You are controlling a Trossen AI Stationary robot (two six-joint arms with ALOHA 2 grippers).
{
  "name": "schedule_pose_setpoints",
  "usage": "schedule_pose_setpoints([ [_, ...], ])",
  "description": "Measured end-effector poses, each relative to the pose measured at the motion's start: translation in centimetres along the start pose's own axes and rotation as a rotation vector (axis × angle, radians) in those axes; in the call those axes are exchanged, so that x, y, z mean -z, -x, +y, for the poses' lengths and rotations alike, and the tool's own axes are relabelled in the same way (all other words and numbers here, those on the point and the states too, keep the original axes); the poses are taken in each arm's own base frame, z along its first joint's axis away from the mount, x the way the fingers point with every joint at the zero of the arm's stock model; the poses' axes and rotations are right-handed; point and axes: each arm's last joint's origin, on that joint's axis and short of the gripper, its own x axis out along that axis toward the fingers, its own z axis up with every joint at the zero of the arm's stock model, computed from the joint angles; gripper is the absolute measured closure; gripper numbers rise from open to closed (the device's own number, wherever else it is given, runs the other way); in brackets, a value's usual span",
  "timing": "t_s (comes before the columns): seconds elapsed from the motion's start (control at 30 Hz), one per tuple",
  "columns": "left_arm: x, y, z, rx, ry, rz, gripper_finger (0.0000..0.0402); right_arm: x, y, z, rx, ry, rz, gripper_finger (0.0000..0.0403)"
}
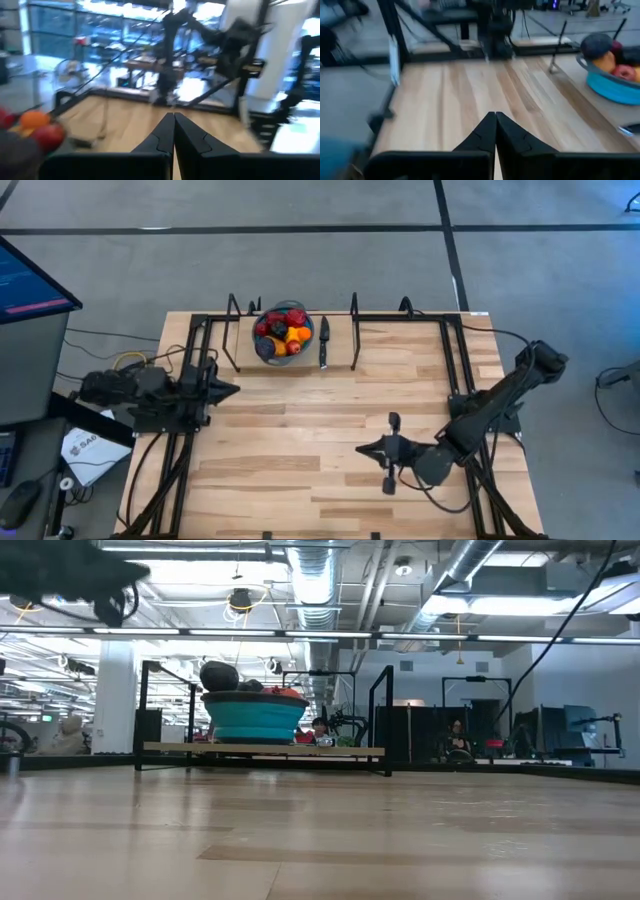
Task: Pick & Place Fruit
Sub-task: Return to Home Position
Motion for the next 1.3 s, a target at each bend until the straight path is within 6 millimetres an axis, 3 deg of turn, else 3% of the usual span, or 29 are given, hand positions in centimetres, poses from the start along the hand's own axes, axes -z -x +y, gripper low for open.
schedule_pose_setpoints([
  [0.07,1.0,-0.2,0.5,-0.033,-0.009,0.028,0.0401,0.3,0.2,-0.3,0.009,0.016,0.031,0.0403],
  [0.17,2.0,-0.6,1.1,-0.035,-0.011,0.038,0.0401,0.2,0.3,-0.3,0.006,-0.1,0.032,0.0403],
  [0.37,4.3,-1.3,2.5,0.053,0.022,-0.014,0.0401,0.5,0.3,0.1,-0.046,-0.115,0.055,0.0403],
  [0.5,4.1,-1.3,3.3,-0.008,-0.018,-0.026,0.0401,1.2,0.0,-0.2,-0.044,-0.165,0.042,0.0403],
  [0.63,3.9,-1.3,3.3,-0.005,-0.072,-0.048,0.04,3.3,-0.7,-1.3,-0.043,-0.203,-0.006,0.0403],
  [0.8,4.1,-1.5,3.3,-0.008,-0.069,-0.02,0.04,5.5,-1.2,-4.5,-0.081,-0.262,-0.133,0.0403],
  [0.97,4.6,-1.8,3.5,-0.014,-0.059,0.032,0.04,6.3,-0.7,-8.8,-0.183,-0.273,-0.257,0.0403],
  [1.17,5.1,-2.2,3.6,-0.022,-0.048,0.091,0.04,6.1,-0.5,-14.8,-0.269,-0.227,-0.318,0.0403],
  [1.3,5.4,-2.3,3.7,-0.026,-0.042,0.125,0.04,5.7,-0.5,-17.7,-0.236,-0.198,-0.356,0.0403],
])
